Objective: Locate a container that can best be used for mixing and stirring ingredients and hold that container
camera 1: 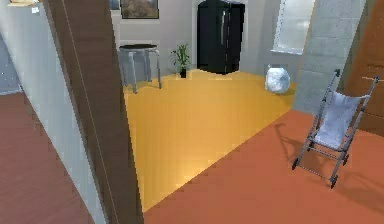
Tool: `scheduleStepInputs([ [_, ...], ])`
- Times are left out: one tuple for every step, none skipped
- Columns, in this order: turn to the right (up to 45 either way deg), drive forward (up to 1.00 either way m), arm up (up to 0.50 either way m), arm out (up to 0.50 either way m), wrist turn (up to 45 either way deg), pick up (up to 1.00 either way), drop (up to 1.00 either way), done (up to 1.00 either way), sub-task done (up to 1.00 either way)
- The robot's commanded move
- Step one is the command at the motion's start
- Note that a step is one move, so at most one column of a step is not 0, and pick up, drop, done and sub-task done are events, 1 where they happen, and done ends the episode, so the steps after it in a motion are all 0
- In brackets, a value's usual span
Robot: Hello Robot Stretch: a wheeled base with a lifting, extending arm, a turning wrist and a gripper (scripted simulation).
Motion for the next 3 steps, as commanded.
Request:
scheduleStepInputs([
  [-3.0, 0.00, 0.00, 0.00, 0.0, 0.00, 0.00, 0.00, 0.00],
  [45.0, 0.00, 0.00, 0.00, 0.0, 0.00, 0.00, 0.00, 0.00],
  [3.0, 0.00, 0.00, 0.00, 0.0, 0.00, 0.00, 0.00, 0.00],
])
